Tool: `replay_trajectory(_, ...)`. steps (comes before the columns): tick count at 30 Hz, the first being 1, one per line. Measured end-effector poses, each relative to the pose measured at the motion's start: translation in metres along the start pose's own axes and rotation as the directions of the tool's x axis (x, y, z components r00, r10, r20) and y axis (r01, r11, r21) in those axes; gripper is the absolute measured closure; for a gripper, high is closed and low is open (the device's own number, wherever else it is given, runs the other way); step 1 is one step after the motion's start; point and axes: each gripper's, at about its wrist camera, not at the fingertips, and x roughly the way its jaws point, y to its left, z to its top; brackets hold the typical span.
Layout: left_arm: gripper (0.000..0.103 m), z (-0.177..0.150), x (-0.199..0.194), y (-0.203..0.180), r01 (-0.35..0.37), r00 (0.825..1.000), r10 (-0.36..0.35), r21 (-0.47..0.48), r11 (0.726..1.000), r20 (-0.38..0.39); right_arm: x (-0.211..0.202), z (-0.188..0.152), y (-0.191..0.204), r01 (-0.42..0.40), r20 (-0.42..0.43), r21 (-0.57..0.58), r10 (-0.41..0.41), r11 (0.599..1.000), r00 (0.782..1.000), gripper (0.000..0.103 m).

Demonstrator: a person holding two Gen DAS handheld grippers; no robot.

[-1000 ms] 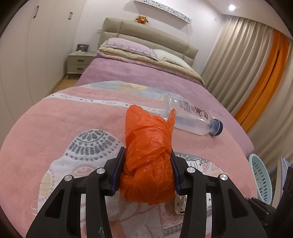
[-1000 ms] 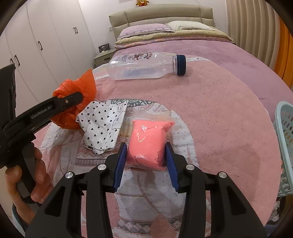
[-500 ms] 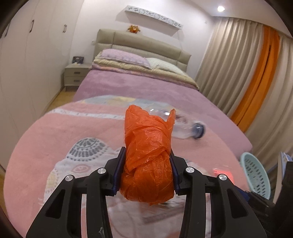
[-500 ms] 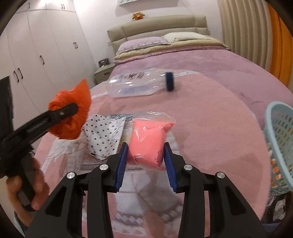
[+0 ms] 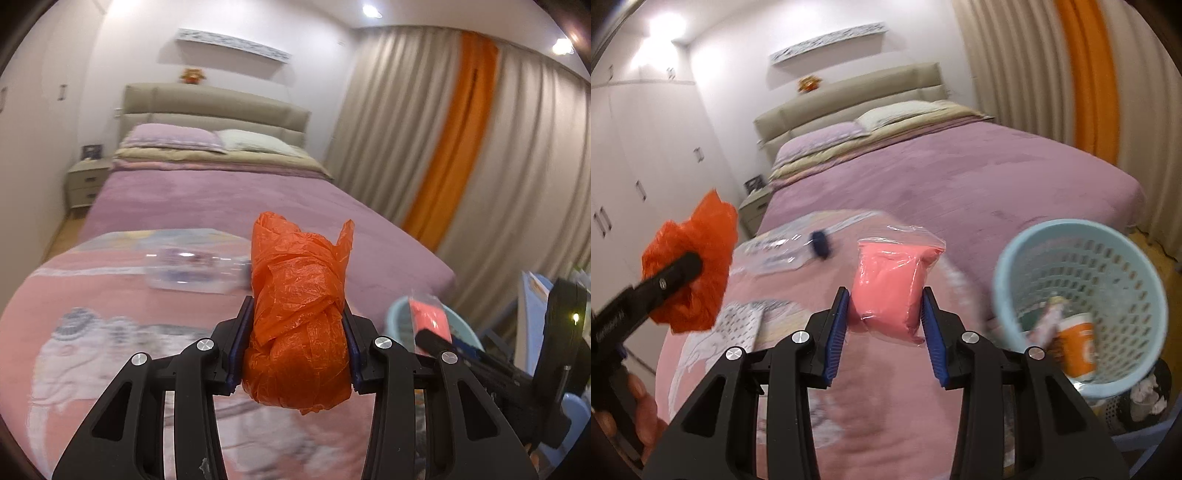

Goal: Collect trash
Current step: 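Carry bag and packet over the blue basket and open both tools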

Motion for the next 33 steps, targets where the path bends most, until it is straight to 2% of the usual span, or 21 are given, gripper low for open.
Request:
replay_trajectory(8, 0.063, 0.004, 0.048, -0.071, 0.130, 0.989, -0.126, 0.055, 0.990, -0.079, -0.021, 0.025, -0.081, 0.091, 0.034, 0.117, -0.095, 0.989, 0.995, 0.067)
replay_trajectory(12, 0.063, -0.001, 0.082, -0.098, 0.191, 0.973, -0.183, 0.045, 0.980, -0.144, -0.025, 0.030, -0.124, 0.140, 0.022, 0.186, -0.147, 0.972, 0.989, 0.067)
replay_trajectory(20, 0.063, -0.015, 0.129, -0.135, 0.233, 0.950, -0.212, 0.069, 0.970, -0.231, -0.015, 0.030, -0.162, 0.202, -0.039, 0.236, -0.198, 0.951, 0.979, 0.067)
replay_trajectory(26, 0.062, -0.026, 0.151, -0.147, 0.255, 0.931, -0.225, 0.070, 0.964, -0.286, -0.001, 0.024, -0.186, 0.240, -0.097, 0.271, -0.222, 0.932, 0.970, 0.067)
replay_trajectory(29, 0.056, -0.029, 0.160, -0.151, 0.268, 0.921, -0.236, 0.065, 0.961, -0.309, 0.003, 0.022, -0.195, 0.257, -0.119, 0.290, -0.232, 0.922, 0.965, 0.066)
replay_trajectory(31, 0.042, -0.031, 0.162, -0.152, 0.269, 0.920, -0.236, 0.065, 0.961, -0.314, 0.006, 0.021, -0.201, 0.263, -0.129, 0.301, -0.234, 0.916, 0.964, 0.065)
replay_trajectory(33, 0.034, -0.033, 0.159, -0.150, 0.279, 0.918, -0.249, 0.059, 0.958, -0.310, 0.006, 0.018, -0.204, 0.268, -0.134, 0.306, -0.237, 0.914, 0.962, 0.055)
